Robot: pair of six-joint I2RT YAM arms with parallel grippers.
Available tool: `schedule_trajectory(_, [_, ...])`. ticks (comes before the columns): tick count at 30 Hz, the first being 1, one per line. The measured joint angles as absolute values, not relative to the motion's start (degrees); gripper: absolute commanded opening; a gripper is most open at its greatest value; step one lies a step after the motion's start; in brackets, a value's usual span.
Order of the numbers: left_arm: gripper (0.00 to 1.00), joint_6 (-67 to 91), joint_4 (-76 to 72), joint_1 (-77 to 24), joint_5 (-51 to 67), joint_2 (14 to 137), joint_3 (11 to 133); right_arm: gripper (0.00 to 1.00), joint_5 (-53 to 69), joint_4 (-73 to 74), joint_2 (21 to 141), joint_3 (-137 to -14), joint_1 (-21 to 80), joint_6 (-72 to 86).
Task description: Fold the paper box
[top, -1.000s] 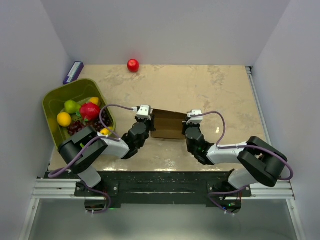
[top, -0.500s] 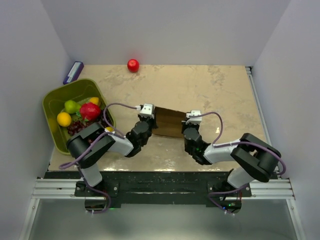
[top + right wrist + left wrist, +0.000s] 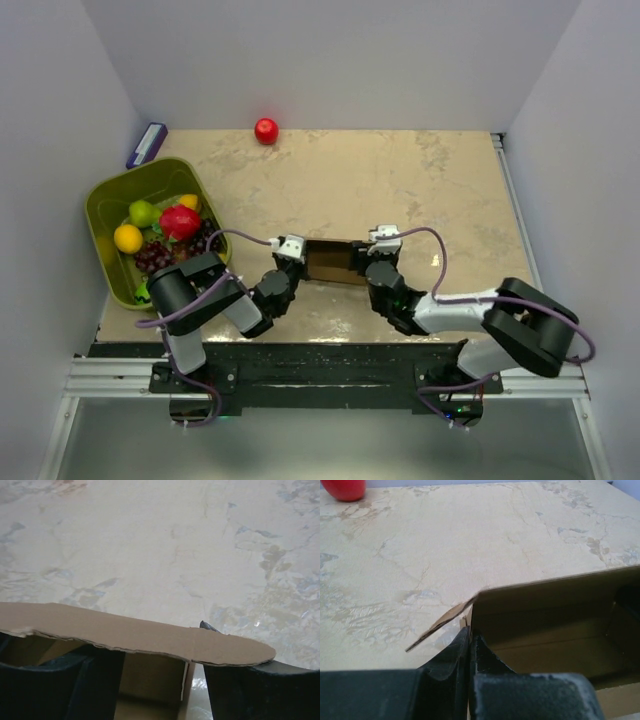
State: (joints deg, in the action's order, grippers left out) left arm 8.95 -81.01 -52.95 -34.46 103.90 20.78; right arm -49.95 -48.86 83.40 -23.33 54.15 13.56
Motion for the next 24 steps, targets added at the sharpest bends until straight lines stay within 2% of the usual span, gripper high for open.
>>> schedule_trajectory(3, [0.0, 7.6, -81.0, -54.0, -35.5, 103.9, 20.7, 0.8, -47.0, -40.9, 75.5, -23.3, 54.5, 16.4])
schedule_trajectory(13, [0.13, 6.1, -80.0, -55.6, -36.0, 102.4, 18.4, 0.88, -32.2, -9.9, 44.6, -22.0, 54.6, 24.6])
schedule_trajectory(18, [0.34, 4.7, -77.7, -56.6, -35.2, 101.4, 16.8, 0.88, -28.9, 0.5, 34.7, -23.9, 54.7, 27.4])
schedule_trajectory(24, [0.58, 3.8, -75.5, -57.9, -33.6, 96.5, 13.9, 0.87, -28.6, 3.7, 38.3, -33.3, 54.7, 29.5])
